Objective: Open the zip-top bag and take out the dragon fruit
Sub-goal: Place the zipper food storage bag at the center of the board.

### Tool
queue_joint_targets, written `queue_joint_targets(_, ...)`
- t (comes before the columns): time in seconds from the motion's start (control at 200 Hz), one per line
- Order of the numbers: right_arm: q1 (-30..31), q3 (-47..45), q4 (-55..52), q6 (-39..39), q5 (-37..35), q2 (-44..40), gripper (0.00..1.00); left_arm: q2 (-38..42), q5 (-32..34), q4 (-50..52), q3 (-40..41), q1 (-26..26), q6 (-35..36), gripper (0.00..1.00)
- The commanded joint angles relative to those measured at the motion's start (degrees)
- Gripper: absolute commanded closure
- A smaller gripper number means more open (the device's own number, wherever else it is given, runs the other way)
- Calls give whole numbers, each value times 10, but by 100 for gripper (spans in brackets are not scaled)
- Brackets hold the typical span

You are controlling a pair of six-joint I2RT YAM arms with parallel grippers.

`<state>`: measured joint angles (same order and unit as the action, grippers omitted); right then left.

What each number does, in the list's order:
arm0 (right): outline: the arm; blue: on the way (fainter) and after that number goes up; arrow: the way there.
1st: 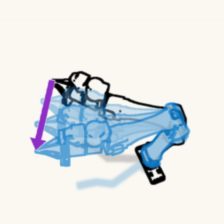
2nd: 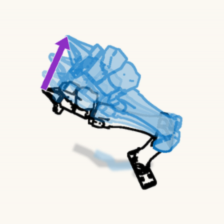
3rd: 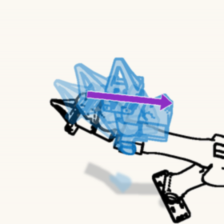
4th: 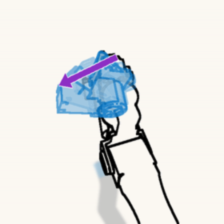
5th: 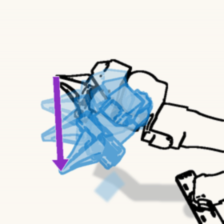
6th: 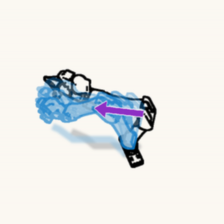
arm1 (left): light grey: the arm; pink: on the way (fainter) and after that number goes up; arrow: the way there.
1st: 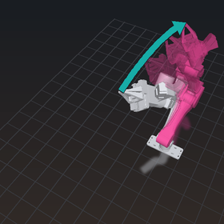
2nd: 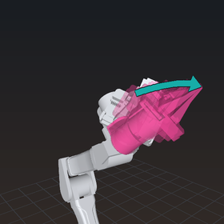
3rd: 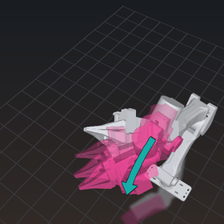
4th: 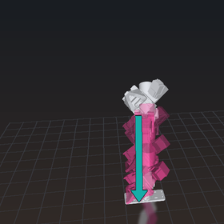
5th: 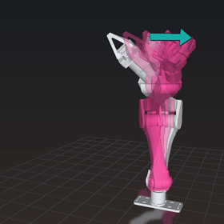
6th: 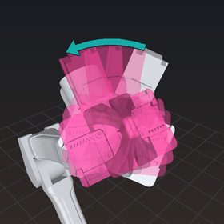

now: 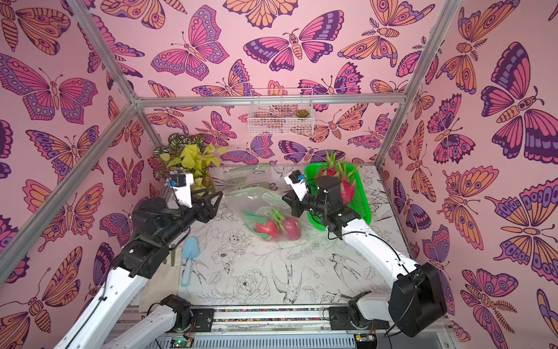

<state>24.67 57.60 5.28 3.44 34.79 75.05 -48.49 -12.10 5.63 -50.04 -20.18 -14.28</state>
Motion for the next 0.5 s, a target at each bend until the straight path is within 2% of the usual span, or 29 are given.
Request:
queue_joint_targets(0.0,-22,14,-16,-26,59,-29,100,-11,-100,-147,93,12,45,34)
queue_joint_targets(0.125,-53,12,-24,-34,92,-34,100,-56,-130,-257,156,22,51,33)
queue_joint_targets(0.295,-74,4,-29,-34,115,-40,100,-160,-167,-379,183,38,74,30)
queue_joint_targets(0.496,-81,7,-45,-28,138,-38,100,-284,-202,-430,139,45,117,31)
